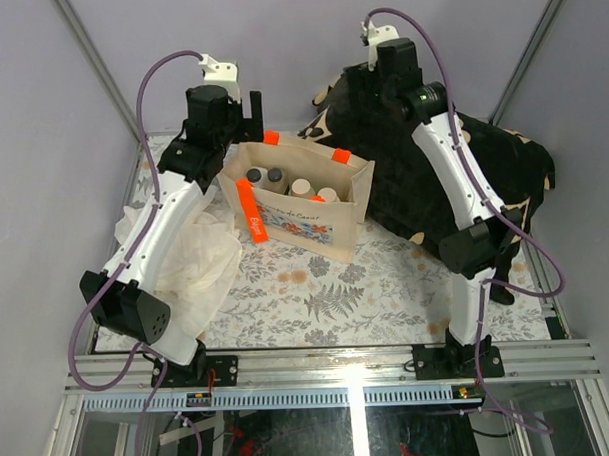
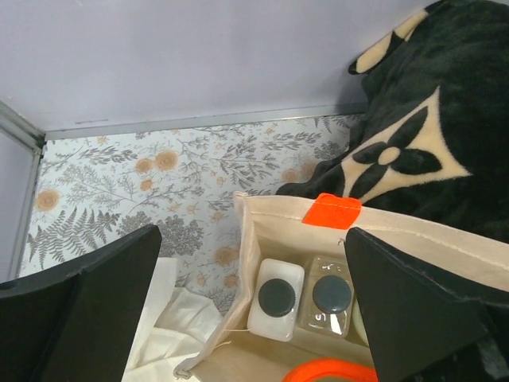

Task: Place the personal care products into the canvas bag

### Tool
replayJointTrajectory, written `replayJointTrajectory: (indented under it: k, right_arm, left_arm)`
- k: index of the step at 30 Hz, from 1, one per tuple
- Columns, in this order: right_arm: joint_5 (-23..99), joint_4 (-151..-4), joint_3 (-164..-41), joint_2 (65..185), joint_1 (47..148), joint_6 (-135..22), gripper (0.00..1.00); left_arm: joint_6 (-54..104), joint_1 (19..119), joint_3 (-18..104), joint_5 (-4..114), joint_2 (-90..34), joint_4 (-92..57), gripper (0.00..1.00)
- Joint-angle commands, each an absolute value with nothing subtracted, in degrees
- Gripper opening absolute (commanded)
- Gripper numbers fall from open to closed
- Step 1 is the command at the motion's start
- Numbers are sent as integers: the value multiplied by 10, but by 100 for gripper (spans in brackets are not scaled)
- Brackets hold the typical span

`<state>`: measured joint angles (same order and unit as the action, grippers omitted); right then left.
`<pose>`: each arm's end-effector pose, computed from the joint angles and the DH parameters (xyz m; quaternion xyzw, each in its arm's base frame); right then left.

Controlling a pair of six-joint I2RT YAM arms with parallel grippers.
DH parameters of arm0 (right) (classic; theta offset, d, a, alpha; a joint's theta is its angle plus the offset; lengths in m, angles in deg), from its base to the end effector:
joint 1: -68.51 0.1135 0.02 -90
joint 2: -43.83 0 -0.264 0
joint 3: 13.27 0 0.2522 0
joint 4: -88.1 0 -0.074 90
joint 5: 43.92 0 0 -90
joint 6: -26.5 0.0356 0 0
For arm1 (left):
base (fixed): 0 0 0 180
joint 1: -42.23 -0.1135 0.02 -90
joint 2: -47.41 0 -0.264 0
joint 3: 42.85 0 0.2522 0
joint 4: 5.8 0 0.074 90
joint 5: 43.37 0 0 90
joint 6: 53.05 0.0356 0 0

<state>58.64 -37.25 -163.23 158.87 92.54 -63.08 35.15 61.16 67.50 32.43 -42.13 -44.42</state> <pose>0.4058 0.1725 0.4603 -0.1047 0.8086 0.0337 0.5780 0.3405 -0.1075 0.4339 0.0474 0.8037 -0.0069 0.5930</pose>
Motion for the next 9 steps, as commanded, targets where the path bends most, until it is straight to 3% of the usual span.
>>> replayJointTrajectory:
  k: [1,9]
  right_arm:
    - [583,-414,-1587,1549,898,-636,99]
    - [610,-414,-1529,1516,897,-644,99]
  left_arm:
    - [352,607,663,278,-408,-409,100]
    - [363,607,631,271,-387,-371,100]
